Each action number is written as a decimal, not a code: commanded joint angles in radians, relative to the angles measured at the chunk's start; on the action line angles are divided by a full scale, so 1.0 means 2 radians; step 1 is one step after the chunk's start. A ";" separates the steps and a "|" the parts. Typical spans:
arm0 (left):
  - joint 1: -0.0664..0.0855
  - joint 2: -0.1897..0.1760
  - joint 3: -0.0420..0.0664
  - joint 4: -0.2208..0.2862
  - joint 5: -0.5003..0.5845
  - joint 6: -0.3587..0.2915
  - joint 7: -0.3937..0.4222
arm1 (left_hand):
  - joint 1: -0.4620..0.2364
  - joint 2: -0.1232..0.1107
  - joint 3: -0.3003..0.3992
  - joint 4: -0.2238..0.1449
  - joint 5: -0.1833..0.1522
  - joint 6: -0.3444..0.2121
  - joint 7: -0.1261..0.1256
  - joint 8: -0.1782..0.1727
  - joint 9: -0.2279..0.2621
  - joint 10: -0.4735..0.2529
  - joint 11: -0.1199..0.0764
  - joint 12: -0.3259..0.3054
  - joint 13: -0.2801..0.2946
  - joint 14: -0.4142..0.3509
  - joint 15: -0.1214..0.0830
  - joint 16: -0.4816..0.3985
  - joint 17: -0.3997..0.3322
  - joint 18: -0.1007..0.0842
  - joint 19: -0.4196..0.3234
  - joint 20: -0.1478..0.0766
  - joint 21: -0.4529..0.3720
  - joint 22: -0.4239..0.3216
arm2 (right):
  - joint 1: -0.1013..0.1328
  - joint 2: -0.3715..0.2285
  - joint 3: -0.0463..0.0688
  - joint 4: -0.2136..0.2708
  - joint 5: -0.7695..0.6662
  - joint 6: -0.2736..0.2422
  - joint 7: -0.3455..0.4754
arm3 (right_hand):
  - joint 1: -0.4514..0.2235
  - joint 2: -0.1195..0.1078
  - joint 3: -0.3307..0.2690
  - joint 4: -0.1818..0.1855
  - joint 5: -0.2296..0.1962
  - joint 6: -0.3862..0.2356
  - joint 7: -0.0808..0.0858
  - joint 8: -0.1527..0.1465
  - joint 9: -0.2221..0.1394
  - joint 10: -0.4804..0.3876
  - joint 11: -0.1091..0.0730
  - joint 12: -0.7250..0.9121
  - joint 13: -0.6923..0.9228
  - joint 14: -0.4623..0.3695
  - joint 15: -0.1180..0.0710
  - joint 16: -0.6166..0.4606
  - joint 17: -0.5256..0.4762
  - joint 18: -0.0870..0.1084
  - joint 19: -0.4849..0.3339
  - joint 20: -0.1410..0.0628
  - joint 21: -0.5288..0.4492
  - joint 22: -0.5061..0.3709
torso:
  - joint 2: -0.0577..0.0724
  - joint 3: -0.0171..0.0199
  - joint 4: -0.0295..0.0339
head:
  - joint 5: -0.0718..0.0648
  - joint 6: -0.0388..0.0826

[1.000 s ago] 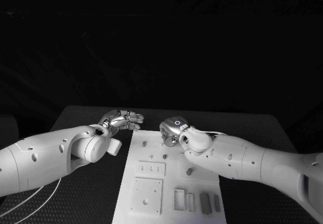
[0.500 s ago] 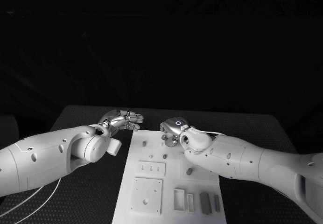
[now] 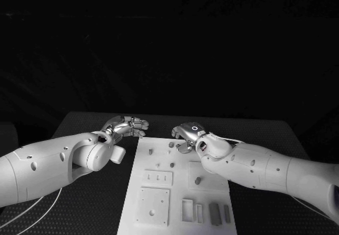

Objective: Assemble the parts on the task board

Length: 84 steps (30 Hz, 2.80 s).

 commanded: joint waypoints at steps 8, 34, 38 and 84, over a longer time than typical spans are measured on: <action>0.001 -0.005 0.001 0.001 0.000 0.009 0.005 | -0.005 0.000 0.004 -0.002 -0.002 0.004 0.007 -0.003 0.003 0.023 0.002 0.009 0.008 -0.003 0.000 -0.003 0.003 0.010 -0.007 0.000 0.007 0.012 | 0.021 -0.076 0.021 0.061 0.098 0.008 0.060 | -0.001 0.009 -0.007 0.005 0.001 0.021 0.008 0.012 0.003 0.038 -0.011 0.020 0.007 0.008 -0.014 0.008 -0.005 0.035 0.008 -0.005 0.005 0.007 | -0.002 0.0027 -0.0104 | 0.002 0.010; 0.000 -0.004 0.000 -0.003 0.000 0.012 0.005 | -0.007 0.001 0.006 -0.003 -0.002 0.004 0.007 -0.004 0.005 0.014 0.003 0.002 0.006 -0.003 0.001 -0.004 0.005 0.011 -0.008 0.001 0.009 0.012 | 0.014 -0.096 0.021 0.037 0.054 0.125 0.035 | -0.040 0.015 -0.108 -0.005 0.007 0.001 0.005 -0.004 -0.001 0.011 -0.029 0.155 0.109 -0.021 -0.030 0.024 -0.016 0.035 -0.016 0.003 0.003 0.009 | -0.002 0.0077 -0.0173 | 0.004 0.008; 0.000 -0.004 0.000 -0.003 0.000 0.013 0.004 | -0.007 0.001 0.006 -0.003 -0.002 0.004 0.007 -0.004 0.005 0.014 0.003 0.002 0.006 -0.003 0.001 -0.004 0.006 0.011 -0.008 0.001 0.009 0.012 | 0.012 -0.094 0.021 0.031 0.057 0.118 0.036 | -0.036 0.016 -0.131 -0.003 0.006 -0.009 -0.003 -0.008 -0.004 -0.033 -0.045 0.326 0.235 -0.031 -0.042 0.057 0.000 0.035 -0.014 0.001 0.018 0.011 | -0.002 0.0070 -0.0164 | 0.003 0.007; 0.000 -0.002 0.000 -0.003 -0.001 0.014 0.002 | -0.008 0.001 0.006 -0.004 -0.001 0.003 0.008 -0.005 0.006 0.012 0.003 0.000 0.006 -0.003 0.001 -0.005 0.007 0.011 -0.009 0.001 0.010 0.011 | -0.001 -0.070 0.020 -0.004 0.067 0.139 0.042 | -0.066 0.041 -0.059 0.004 0.013 0.025 -0.002 0.007 -0.005 -0.094 -0.042 0.589 0.379 -0.034 -0.042 0.125 0.086 0.035 -0.013 -0.017 0.101 0.008 | -0.003 0.0068 -0.0180 | 0.008 -0.003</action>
